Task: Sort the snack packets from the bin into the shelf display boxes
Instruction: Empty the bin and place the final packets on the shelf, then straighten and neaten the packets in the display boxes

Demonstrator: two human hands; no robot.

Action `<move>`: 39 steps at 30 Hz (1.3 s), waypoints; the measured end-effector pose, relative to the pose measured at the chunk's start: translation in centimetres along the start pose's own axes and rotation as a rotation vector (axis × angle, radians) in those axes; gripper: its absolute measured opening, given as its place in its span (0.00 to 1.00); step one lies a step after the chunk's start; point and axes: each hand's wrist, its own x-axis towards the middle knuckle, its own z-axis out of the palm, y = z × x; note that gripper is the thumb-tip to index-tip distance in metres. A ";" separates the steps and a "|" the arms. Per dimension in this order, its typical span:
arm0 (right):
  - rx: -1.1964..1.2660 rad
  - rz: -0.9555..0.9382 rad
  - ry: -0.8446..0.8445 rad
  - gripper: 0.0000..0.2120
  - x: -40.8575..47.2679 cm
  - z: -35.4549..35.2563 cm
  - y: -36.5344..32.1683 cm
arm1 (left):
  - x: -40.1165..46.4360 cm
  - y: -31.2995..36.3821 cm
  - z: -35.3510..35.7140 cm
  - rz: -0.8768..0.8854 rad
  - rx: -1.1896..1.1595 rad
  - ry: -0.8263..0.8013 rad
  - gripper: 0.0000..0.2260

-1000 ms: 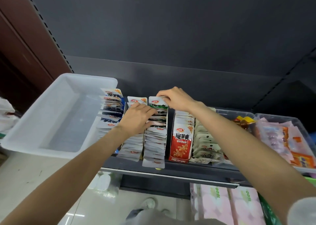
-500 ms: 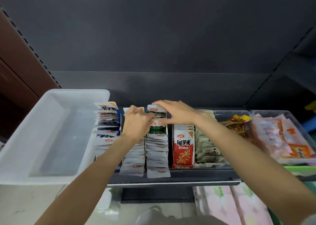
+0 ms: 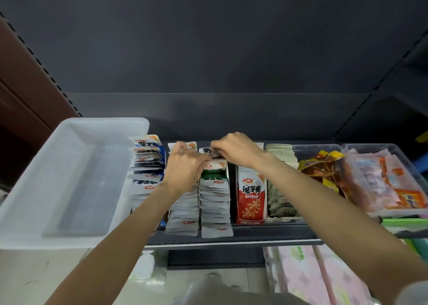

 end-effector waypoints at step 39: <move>0.331 0.063 -0.179 0.39 -2.3 0.8 1.0 | 1.0 1.2 -0.6 -0.122 -0.038 -0.154 0.08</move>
